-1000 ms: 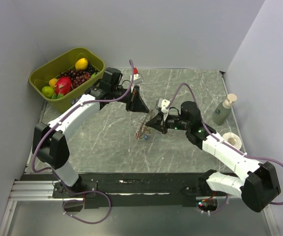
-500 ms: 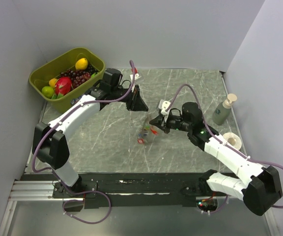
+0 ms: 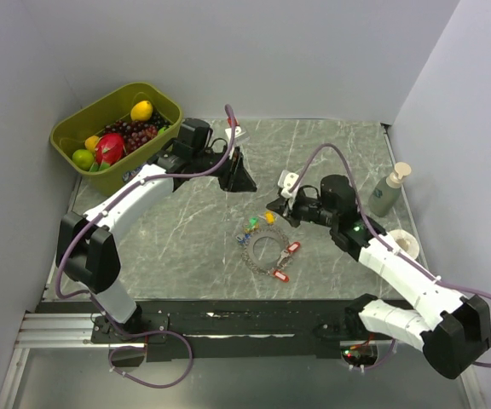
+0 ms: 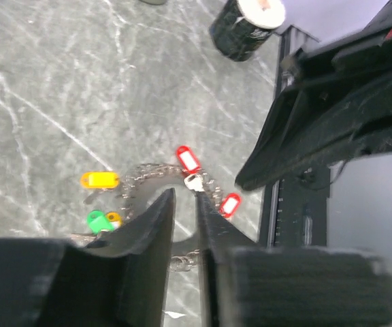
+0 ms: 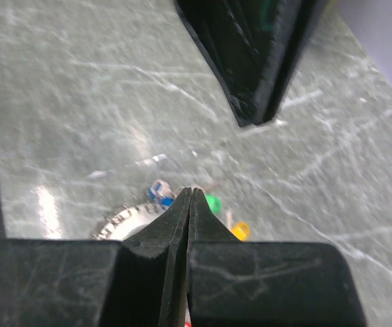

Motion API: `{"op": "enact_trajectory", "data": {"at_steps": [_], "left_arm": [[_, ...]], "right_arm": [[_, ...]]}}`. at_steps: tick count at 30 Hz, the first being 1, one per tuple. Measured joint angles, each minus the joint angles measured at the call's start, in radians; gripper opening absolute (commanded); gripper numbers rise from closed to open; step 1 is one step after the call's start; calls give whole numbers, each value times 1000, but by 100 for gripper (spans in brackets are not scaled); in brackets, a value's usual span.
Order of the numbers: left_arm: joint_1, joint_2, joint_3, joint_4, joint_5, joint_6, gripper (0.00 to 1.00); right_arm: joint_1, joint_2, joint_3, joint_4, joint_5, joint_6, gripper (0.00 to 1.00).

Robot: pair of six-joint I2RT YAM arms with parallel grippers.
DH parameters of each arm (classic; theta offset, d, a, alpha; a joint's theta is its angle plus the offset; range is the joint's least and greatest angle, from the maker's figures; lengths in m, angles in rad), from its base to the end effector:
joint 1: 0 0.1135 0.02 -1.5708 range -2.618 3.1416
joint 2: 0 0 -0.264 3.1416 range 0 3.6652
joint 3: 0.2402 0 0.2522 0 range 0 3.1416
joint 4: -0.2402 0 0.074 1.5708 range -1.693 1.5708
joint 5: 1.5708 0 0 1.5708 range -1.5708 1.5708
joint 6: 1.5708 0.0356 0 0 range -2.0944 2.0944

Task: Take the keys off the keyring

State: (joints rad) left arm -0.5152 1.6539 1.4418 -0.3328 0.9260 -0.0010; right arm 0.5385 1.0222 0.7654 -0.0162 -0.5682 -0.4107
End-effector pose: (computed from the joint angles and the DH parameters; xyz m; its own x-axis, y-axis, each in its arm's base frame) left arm 0.3128 -0.2098 0.3342 -0.4519 0.2552 -0.8548 0.8904 0.1865 -0.4151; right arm 0.1916 0.1368 0.3065 0.1380 -0.3096 -0.9408 -0.8966 0.3646 -0.2514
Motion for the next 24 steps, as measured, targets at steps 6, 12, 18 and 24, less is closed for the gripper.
{"op": "enact_trajectory", "data": {"at_steps": [6, 12, 18, 24], "left_arm": [[-1, 24, 11, -44, -35, 52, 56], [-2, 41, 11, -53, -53, 61, 58], [-2, 40, 11, -48, -59, 60, 59], [-2, 32, 2, -46, -61, 60, 59]], "right_arm": [[-63, -17, 99, -238, 51, -195, 50], [-103, -77, 9, -389, 80, -417, 64], [-92, -7, -120, -456, 131, -533, 64], [-35, 84, -156, -431, 216, -591, 64]]}}
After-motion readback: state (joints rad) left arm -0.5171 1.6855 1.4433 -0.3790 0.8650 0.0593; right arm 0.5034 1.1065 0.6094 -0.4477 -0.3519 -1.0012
